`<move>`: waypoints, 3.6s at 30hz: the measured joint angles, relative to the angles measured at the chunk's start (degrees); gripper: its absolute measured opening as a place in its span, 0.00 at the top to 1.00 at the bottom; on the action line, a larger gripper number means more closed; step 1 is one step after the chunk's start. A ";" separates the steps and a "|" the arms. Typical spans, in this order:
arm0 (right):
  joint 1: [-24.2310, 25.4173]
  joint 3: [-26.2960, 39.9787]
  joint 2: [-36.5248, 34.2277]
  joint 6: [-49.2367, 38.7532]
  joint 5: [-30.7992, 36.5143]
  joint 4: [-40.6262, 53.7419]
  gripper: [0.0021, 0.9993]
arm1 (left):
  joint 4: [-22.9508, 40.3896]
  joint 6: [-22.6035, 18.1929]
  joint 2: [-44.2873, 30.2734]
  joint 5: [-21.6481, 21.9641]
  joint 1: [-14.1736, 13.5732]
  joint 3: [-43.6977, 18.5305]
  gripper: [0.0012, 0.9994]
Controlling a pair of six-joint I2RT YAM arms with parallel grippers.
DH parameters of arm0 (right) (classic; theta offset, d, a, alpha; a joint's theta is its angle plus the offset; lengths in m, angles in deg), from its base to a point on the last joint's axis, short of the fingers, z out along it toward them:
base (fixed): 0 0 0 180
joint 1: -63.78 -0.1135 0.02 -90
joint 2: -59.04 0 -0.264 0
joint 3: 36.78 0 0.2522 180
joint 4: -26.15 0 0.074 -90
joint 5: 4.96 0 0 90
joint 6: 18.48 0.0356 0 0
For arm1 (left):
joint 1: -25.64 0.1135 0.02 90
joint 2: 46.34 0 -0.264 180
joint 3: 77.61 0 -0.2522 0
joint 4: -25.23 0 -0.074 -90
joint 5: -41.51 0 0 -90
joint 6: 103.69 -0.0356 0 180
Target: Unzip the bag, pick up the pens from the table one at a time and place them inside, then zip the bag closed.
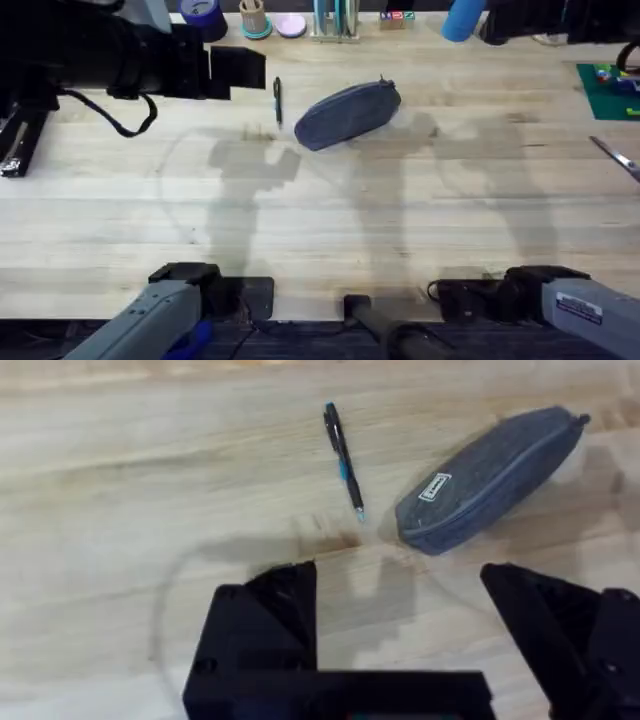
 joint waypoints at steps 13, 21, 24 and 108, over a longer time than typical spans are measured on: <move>0.00 0.00 -0.01 -0.39 0.00 0.00 0.00 | 1.47 -27.02 -6.48 -13.45 0.00 -0.02 0.01; 0.00 0.00 0.00 -0.39 0.00 0.00 0.00 | 1.21 -40.13 -14.96 -20.96 0.00 -0.02 0.01; 0.00 0.00 -0.02 -0.39 0.00 0.00 0.00 | 0.74 -44.55 -17.57 -23.65 0.36 -0.02 0.01; 0.00 0.00 -0.01 -0.42 0.04 0.02 0.00 | -9.00 -73.71 -48.78 -49.51 2.12 -0.09 0.96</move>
